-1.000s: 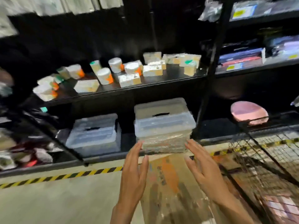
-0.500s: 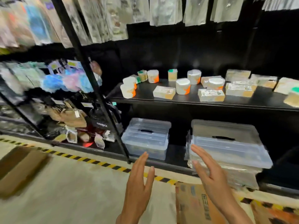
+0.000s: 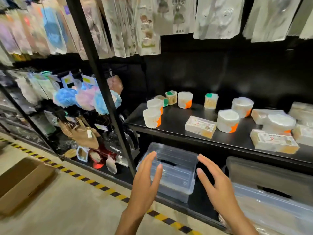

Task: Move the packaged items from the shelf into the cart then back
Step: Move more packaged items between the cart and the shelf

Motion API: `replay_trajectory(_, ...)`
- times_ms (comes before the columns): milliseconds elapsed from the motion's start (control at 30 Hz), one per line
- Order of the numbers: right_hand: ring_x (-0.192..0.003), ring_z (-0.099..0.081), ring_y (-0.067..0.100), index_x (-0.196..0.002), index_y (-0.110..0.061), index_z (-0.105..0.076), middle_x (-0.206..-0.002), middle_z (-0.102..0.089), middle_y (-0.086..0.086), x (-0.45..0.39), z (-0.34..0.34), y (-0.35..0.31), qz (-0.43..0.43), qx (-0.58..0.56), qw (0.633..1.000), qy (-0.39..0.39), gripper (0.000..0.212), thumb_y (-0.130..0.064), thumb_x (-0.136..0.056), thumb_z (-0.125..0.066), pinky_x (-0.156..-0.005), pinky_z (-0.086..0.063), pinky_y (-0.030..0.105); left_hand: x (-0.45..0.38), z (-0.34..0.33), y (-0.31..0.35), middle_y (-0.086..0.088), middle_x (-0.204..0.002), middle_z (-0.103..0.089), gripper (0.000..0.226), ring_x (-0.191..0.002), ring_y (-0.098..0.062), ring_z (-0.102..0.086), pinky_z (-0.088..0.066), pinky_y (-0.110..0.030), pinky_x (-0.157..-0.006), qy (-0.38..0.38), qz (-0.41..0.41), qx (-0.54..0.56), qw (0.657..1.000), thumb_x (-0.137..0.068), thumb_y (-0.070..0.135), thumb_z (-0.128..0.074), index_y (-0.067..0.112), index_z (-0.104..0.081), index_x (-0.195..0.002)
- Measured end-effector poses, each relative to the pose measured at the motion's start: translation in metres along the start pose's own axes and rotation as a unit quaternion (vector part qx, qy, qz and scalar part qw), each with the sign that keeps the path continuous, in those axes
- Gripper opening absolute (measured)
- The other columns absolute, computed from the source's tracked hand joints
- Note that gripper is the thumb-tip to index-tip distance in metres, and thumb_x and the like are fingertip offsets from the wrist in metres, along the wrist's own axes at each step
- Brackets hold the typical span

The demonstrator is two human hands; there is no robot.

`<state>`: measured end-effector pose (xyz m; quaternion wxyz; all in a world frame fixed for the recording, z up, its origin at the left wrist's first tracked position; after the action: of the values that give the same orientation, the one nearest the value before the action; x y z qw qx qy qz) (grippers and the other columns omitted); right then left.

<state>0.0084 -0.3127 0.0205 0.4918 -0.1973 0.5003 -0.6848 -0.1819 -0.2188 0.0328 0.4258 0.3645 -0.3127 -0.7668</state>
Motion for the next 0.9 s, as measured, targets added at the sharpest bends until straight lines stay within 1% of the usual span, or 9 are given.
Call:
replay_trajectory(133, -0.12, -0.028, -0.029, -0.133, -0.03, -0.05, -0.136, -0.042, -0.024, -0.081, -0.014, -0.001, 0.038, 0.026, 0.999, -0.006, 0.049, -0.046, -0.086, -0.047, -0.098, -0.021, -0.005, -0.078, 0.0, -0.01, 0.015, -0.14, -0.045, 0.048, -0.131, 0.007, -0.036, -0.032, -0.021, -0.11, 0.012, -0.022, -0.019, 1.0, -0.094, 0.044, -0.042, 0.027, -0.041, -0.139)
replay_trajectory(233, -0.131, -0.033, -0.01, -0.135, -0.032, -0.048, -0.141, -0.041, -0.021, -0.132, -0.029, -0.001, 0.035, 0.027, 0.999, -0.029, 0.051, -0.049, -0.086, -0.046, -0.112, -0.027, 0.018, -0.13, 0.003, -0.02, 0.016, -0.135, -0.047, 0.04, -0.124, 0.012, -0.037, -0.029, -0.007, -0.103, 0.023, -0.038, -0.033, 0.998, -0.097, 0.041, -0.042, 0.028, -0.043, -0.135)
replay_trajectory(300, -0.136, -0.032, -0.001, -0.136, -0.032, -0.047, -0.144, -0.041, -0.018, -0.163, -0.039, -0.001, 0.038, 0.033, 0.998, -0.042, 0.051, -0.049, -0.088, -0.045, -0.114, -0.027, 0.027, -0.165, 0.007, -0.027, 0.014, -0.132, -0.048, 0.037, -0.121, 0.01, -0.039, -0.027, -0.003, -0.099, 0.029, -0.051, -0.05, 0.997, -0.097, 0.039, -0.043, 0.027, -0.045, -0.131)
replay_trajectory(367, -0.138, -0.029, 0.0, -0.138, -0.031, -0.045, -0.146, -0.038, -0.018, -0.193, -0.051, 0.001, 0.045, 0.057, 0.996, -0.054, 0.053, -0.05, -0.089, -0.043, -0.114, -0.024, 0.025, -0.202, 0.011, -0.036, 0.009, -0.135, -0.049, 0.039, -0.124, 0.001, -0.042, -0.028, -0.006, -0.1, 0.032, -0.053, -0.055, 0.997, -0.097, 0.036, -0.045, 0.018, -0.048, -0.132)
replay_trajectory(500, -0.139, -0.024, 0.0, -0.141, -0.028, -0.042, -0.147, -0.033, -0.018, -0.246, -0.075, 0.014, 0.044, 0.111, 0.99, -0.071, 0.053, -0.048, -0.092, -0.041, -0.111, -0.017, 0.016, -0.274, 0.014, -0.052, 0.012, -0.127, -0.047, 0.038, -0.118, -0.001, -0.042, -0.021, 0.004, -0.093, 0.039, -0.045, -0.058, 0.997, -0.097, 0.028, -0.049, 0.012, -0.049, -0.132)
replay_trajectory(533, -0.139, -0.025, 0.001, -0.141, -0.028, -0.042, -0.148, -0.033, -0.017, -0.26, -0.081, 0.019, 0.041, 0.117, 0.99, -0.07, 0.051, -0.045, -0.094, -0.044, -0.11, -0.017, 0.016, -0.295, 0.014, -0.057, 0.01, -0.126, -0.048, 0.038, -0.117, -0.002, -0.043, -0.022, 0.002, -0.094, 0.04, -0.046, -0.058, 0.996, -0.097, 0.026, -0.05, 0.01, -0.05, -0.132)
replay_trajectory(700, -0.141, -0.023, 0.004, -0.142, -0.027, -0.041, -0.149, -0.032, -0.015, -0.309, -0.106, 0.049, 0.005, 0.153, 0.986, -0.068, 0.048, -0.039, -0.096, -0.048, -0.112, -0.016, 0.017, -0.399, 0.002, -0.088, -0.006, -0.136, -0.052, 0.042, -0.126, -0.017, -0.047, -0.034, -0.025, -0.103, 0.009, -0.028, -0.065, 0.997, -0.097, 0.027, -0.051, 0.008, -0.049, -0.135)
replay_trajectory(833, -0.142, -0.019, 0.002, -0.143, -0.027, -0.04, -0.152, -0.029, -0.014, -0.328, -0.12, 0.068, -0.026, 0.177, 0.981, -0.069, 0.049, -0.041, -0.096, -0.047, -0.114, -0.016, 0.018, -0.465, -0.026, -0.11, -0.01, -0.136, -0.052, 0.045, -0.127, -0.022, -0.047, -0.036, -0.031, -0.104, -0.06, 0.01, -0.077, 0.995, -0.096, 0.028, -0.053, 0.007, -0.048, -0.136)
replay_trajectory(900, -0.143, -0.018, 0.001, -0.144, -0.027, -0.039, -0.153, -0.027, -0.015, -0.333, -0.125, 0.075, -0.039, 0.19, 0.979, -0.069, 0.05, -0.041, -0.097, -0.047, -0.113, -0.014, 0.017, -0.487, -0.043, -0.117, -0.013, -0.13, -0.057, 0.042, -0.121, -0.026, -0.052, -0.039, -0.027, -0.097, -0.096, 0.03, -0.078, 0.992, -0.094, 0.023, -0.057, 0.006, -0.052, -0.132)
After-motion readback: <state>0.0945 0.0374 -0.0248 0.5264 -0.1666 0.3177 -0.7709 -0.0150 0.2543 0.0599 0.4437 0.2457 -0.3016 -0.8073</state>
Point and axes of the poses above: each hand's wrist, its own x-axis away from the middle knuckle, its own z-axis out of the back of the hand, y = z × x, the point moved 5 cm from there along -x, towards the middle knuckle
